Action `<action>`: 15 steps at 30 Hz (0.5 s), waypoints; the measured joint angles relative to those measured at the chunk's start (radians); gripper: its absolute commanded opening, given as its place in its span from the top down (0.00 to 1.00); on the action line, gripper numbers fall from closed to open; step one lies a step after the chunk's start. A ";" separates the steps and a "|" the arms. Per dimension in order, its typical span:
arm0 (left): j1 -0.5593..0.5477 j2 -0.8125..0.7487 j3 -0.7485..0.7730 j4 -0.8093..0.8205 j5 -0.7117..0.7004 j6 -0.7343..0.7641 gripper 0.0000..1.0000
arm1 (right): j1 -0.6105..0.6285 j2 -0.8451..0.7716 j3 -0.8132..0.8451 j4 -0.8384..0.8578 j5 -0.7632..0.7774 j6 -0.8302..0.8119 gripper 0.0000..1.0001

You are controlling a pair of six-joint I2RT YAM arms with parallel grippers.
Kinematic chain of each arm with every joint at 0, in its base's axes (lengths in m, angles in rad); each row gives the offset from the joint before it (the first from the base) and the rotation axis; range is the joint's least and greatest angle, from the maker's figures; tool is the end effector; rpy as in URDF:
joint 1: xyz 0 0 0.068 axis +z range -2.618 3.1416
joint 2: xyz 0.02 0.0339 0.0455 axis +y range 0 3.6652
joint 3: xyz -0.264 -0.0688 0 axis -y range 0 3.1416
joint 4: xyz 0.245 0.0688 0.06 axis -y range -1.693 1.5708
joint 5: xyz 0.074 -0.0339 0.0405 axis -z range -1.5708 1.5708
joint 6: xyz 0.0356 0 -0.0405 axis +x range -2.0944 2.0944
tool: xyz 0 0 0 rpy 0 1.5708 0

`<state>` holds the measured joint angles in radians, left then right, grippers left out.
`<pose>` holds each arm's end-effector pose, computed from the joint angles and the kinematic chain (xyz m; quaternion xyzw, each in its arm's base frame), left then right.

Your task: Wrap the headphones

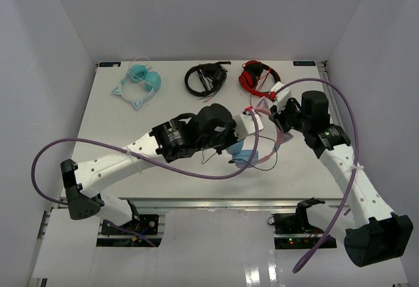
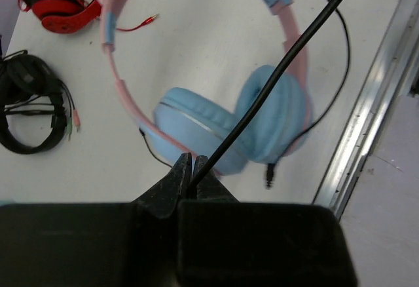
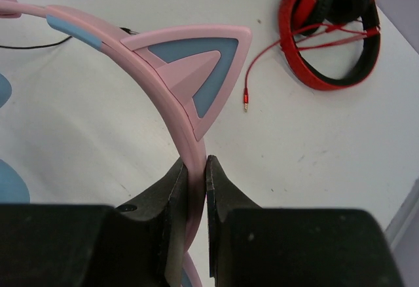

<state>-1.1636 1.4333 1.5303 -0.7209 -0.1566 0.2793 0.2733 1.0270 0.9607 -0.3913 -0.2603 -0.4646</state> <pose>0.1280 -0.2829 0.3947 0.5592 0.6898 -0.1316 0.4406 0.2181 0.0707 0.3352 -0.3676 0.7605 0.0597 0.5320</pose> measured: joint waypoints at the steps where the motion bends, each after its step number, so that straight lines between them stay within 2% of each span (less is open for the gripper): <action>1: 0.023 -0.001 -0.001 -0.004 0.000 0.003 1.00 | 0.000 -0.010 0.000 -0.006 -0.036 -0.011 0.92; 6: 0.122 -0.023 -0.029 0.002 0.009 0.008 1.00 | 0.000 -0.065 -0.008 -0.015 -0.144 -0.018 0.92; 11: 0.130 -0.082 -0.070 0.024 0.058 0.008 1.00 | 0.001 -0.065 -0.007 -0.010 -0.134 0.019 0.92; 15: 0.143 -0.106 -0.075 0.050 0.076 0.009 1.00 | -0.004 -0.046 0.004 -0.023 -0.187 0.028 0.92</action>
<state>-1.0205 1.3275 1.4555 -0.6709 -0.0806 0.2882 0.2693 0.9812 0.9645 -0.4144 -0.4475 -0.4364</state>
